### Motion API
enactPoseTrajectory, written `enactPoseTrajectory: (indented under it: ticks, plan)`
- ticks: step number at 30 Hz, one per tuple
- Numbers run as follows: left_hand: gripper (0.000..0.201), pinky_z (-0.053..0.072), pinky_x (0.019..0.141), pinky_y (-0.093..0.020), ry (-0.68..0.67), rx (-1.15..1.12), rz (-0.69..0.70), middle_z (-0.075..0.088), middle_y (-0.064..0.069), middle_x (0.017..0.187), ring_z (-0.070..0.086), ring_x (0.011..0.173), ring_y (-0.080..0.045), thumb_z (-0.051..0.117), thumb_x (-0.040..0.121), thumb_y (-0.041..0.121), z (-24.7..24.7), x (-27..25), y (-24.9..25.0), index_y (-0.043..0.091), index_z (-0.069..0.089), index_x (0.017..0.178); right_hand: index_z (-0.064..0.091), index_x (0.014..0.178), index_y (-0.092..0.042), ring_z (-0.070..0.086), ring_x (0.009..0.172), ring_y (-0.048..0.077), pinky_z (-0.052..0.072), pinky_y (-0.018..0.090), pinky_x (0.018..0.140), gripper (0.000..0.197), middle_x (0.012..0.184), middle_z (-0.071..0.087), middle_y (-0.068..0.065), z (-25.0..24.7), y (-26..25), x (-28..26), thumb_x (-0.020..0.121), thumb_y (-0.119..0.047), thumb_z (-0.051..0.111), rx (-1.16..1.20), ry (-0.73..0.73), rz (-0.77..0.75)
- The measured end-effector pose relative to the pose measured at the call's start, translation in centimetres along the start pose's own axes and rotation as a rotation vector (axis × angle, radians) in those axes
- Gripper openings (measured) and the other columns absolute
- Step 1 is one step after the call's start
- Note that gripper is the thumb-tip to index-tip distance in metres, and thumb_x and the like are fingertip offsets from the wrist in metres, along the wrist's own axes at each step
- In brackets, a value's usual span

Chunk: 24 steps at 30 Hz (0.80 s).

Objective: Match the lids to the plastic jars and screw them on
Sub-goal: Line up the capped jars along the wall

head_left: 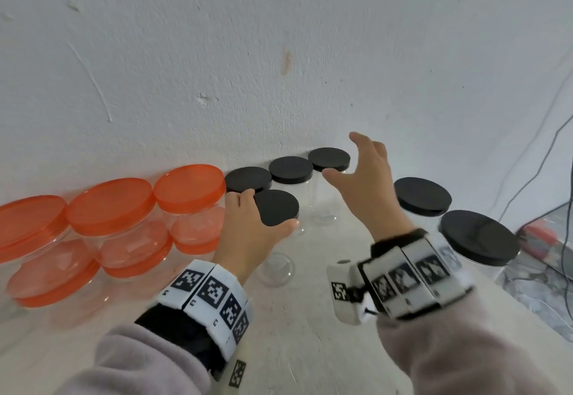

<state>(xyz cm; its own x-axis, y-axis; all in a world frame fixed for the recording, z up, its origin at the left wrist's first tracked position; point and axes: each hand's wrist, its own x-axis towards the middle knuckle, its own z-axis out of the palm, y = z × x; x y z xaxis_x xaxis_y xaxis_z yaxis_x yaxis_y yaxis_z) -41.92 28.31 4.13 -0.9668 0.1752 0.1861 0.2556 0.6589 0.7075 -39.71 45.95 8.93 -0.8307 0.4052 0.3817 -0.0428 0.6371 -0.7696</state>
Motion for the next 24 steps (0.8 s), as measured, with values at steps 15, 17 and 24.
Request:
enactPoseTrajectory:
  ticks: [15, 17, 24]
  plan:
    - [0.076, 0.038, 0.097, -0.027, -0.034, 0.196, 0.082, 0.031, -0.009, 0.142, 0.042, 0.124, -0.021, 0.063, 0.083, 0.052, -0.3, -0.8, -0.2, 0.005, 0.037, 0.136, 0.041, 0.139, -0.018, 0.033, 0.125, 0.035, 0.037, 0.047, 0.098, 0.074, 0.142, 0.028, 0.009, -12.5, 7.7, -8.8, 0.077, -0.037, 0.076, -0.349, -0.049, 0.375]
    - [0.075, 0.034, 0.097, -0.025, -0.06, 0.216, 0.081, 0.029, -0.009, 0.143, 0.04, 0.126, -0.021, 0.06, 0.086, 0.052, -0.5, -0.8, 0.0, 0.003, 0.035, 0.138, 0.043, 0.135, -0.016, 0.04, 0.117, 0.035, 0.041, 0.046, 0.094, 0.065, 0.137, 0.03, 0.009, -12.2, 8.2, -8.9, 0.079, -0.031, 0.074, -0.326, -0.016, 0.358]
    - [0.077, 0.028, 0.093, -0.021, -0.155, 0.223, 0.059, 0.021, -0.006, 0.149, 0.033, 0.132, -0.019, 0.051, 0.091, 0.053, -1.4, -0.8, 0.1, 0.006, 0.025, 0.146, 0.044, 0.123, -0.017, 0.04, 0.105, 0.033, 0.038, 0.039, 0.078, 0.058, 0.115, 0.033, 0.006, -11.5, 7.1, -8.7, 0.077, -0.033, 0.076, -0.335, -0.007, 0.342]
